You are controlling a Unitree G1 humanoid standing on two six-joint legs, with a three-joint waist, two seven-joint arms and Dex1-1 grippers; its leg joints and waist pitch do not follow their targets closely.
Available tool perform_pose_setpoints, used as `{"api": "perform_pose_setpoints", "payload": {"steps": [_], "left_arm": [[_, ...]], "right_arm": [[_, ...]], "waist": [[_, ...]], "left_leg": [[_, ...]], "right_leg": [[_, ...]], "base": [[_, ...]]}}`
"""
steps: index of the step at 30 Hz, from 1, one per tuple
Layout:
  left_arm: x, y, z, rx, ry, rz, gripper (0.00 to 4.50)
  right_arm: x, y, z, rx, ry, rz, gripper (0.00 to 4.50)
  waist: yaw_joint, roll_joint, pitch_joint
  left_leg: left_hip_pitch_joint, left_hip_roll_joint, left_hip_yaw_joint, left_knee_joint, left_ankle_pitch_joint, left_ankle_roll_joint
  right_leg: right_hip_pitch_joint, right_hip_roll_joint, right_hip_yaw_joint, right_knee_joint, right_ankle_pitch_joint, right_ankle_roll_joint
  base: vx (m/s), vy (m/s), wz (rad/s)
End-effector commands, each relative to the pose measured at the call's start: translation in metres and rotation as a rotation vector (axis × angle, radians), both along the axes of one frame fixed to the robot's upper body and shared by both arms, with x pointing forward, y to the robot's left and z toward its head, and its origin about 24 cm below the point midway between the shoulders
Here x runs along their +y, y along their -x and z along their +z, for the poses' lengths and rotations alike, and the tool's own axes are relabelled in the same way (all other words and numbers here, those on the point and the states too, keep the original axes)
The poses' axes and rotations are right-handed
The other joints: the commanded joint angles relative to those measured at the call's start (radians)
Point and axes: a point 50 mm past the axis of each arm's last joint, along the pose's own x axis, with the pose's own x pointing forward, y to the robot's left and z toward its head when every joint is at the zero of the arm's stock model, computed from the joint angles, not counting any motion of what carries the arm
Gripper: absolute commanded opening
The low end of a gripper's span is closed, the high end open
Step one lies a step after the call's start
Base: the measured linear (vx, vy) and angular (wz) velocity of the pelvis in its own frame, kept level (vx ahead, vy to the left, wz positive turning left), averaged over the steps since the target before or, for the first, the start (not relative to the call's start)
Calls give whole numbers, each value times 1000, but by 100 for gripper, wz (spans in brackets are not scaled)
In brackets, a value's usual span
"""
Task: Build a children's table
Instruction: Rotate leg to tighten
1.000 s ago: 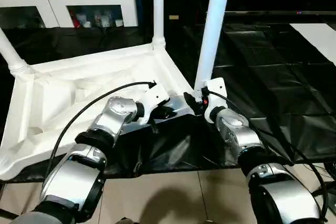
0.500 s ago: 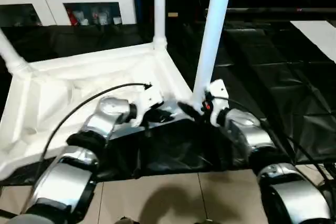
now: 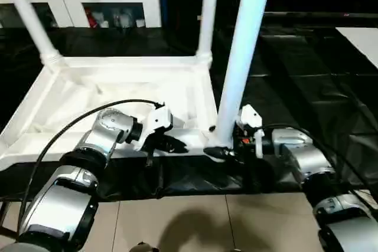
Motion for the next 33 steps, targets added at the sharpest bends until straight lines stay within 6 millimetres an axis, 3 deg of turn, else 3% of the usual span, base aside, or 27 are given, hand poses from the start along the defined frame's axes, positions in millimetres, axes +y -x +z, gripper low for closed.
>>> {"api": "perform_pose_setpoints", "payload": {"steps": [1,4,10,12,14,15,16,17,21,24,26,33], "left_arm": [[-5,2,-1,0,-22,-46,0],[-4,1,-1,1,-19,-44,0],[-8,-1,0,-10,4,1,0],[-12,-6,-1,-46,-5,72,0],[-18,-13,-2,-84,-29,157,0],[-24,-17,-1,-95,-17,205,0],[-36,-23,1,-111,13,283,0],[-36,-23,1,-111,13,283,0],[-63,-28,4,-145,38,368,0],[-69,-28,4,-144,48,370,0],[-78,-24,1,-143,51,346,0],[-67,-22,-1,-162,27,299,0]], "right_arm": [[9,11,-9,55,19,86,320],[10,11,-10,62,11,73,290],[14,4,-11,50,-17,-50,276],[15,-6,-14,3,11,-220,276],[16,-17,-19,-17,36,-407,275],[19,-21,-21,-17,32,-494,275],[25,-27,-24,-1,28,-630,275],[25,-27,-24,-1,28,-630,275],[40,-36,-25,-6,38,-835,274],[45,-38,-24,-7,26,-860,274],[53,-40,-20,-13,-23,-879,330],[49,-45,-7,-60,-78,-785,388]], "waist": [[-1,5,-72],[0,4,-72],[-2,4,-71],[-7,3,-68],[-18,5,-61],[-22,1,-60],[-27,6,-58],[-30,4,-58],[-37,5,-65],[-35,4,-68],[-35,5,-70],[-36,7,-70]], "left_leg": [[20,28,1,-67,-210,77],[20,29,0,-69,-221,69],[18,29,-1,-70,-213,58],[22,28,-1,-72,-249,41],[25,26,-5,-78,-297,1],[25,24,-7,-79,-312,-8],[32,23,-8,-80,-331,-23],[32,21,-8,-79,-341,-28],[26,20,-7,-78,-304,-9],[24,17,-3,-73,-275,12],[20,18,-3,-72,-254,24],[21,18,-2,-73,-263,40]], "right_leg": [[55,-54,47,-65,-67,-282],[54,-54,47,-67,-93,-275],[54,-55,47,-66,-90,-274],[50,-56,48,-73,-159,-260],[43,-58,49,-82,-270,-230],[46,-58,47,-86,-308,-218],[38,-59,49,-91,-356,-203],[37,-58,49,-94,-375,-197],[41,-53,52,-90,-277,-206],[44,-52,52,-87,-217,-221],[47,-53,51,-83,-182,-227],[51,-50,51,-78,-135,-245]], "base": [[0,0,0],[0,0,0],[0,0,0],[0,0,0],[0,0,0],[0,0,0],[0,0,0],[0,0,0],[0,0,0],[0,0,0],[0,0,0],[0,0,0]]}}
